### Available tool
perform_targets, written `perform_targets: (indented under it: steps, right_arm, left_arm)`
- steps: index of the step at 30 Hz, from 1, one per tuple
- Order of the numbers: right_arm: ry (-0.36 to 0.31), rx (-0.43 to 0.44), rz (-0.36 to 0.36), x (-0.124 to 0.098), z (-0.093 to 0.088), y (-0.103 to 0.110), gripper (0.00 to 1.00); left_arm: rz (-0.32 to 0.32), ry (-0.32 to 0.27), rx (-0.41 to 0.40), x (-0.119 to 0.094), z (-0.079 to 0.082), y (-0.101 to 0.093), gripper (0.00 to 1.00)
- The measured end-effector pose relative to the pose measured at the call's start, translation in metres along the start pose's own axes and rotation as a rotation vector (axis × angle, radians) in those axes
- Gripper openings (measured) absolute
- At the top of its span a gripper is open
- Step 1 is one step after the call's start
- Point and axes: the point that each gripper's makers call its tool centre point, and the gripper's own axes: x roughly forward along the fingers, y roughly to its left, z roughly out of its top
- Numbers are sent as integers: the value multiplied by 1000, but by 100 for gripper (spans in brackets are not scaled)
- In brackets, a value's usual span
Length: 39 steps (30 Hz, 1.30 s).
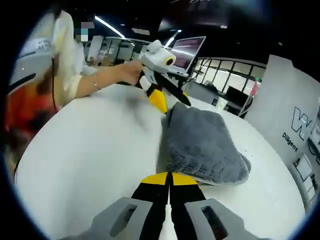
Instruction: Open the folded towel by lifting each exposed corner and separating the folded layers until the towel lies flat within the target outline without major curled edges
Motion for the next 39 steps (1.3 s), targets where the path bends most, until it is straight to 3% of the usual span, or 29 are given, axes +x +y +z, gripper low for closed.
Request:
perform_targets:
  steps: [6, 9, 12, 14, 16, 21, 23, 26, 29, 33, 39]
  right_arm:
    - [-109, 75, -28, -15, 12, -13, 1]
    - [-118, 106, -54, -24, 11, -22, 23]
    - [-74, 145, -103, -31, -2, -34, 43]
    - [-55, 183, -122, -32, -10, -40, 66]
    - [-53, 200, -125, -32, -13, -41, 81]
    - [-68, 287, -94, -26, -18, -39, 92]
    - [-43, 301, -85, -19, -24, -35, 98]
    - [-17, 317, -76, -9, -30, -31, 98]
    - [-79, 387, -60, -2, -22, -29, 94]
    - [-131, 463, -75, 4, -18, -34, 75]
    - [-127, 481, -115, 14, -24, -39, 57]
  left_arm:
    - [-2, 5, -3, 1, -2, 0, 95]
    - [-1, 10, -4, 1, -3, 0, 94]
    - [1, 12, -6, 2, -4, 1, 94]
    - [-1, 14, -7, 2, -4, 1, 94]
    - [-1, 15, -7, 2, -4, 1, 94]
    - [0, 17, -6, 1, -4, 1, 94]
    - [5, 16, -6, 0, -3, 2, 95]
    - [14, 16, -5, -1, -3, 3, 99]
    - [23, 21, -2, -2, -3, 5, 99]
    - [26, 17, -2, -3, -2, 6, 99]
    - [17, 18, 2, -2, -2, 3, 99]
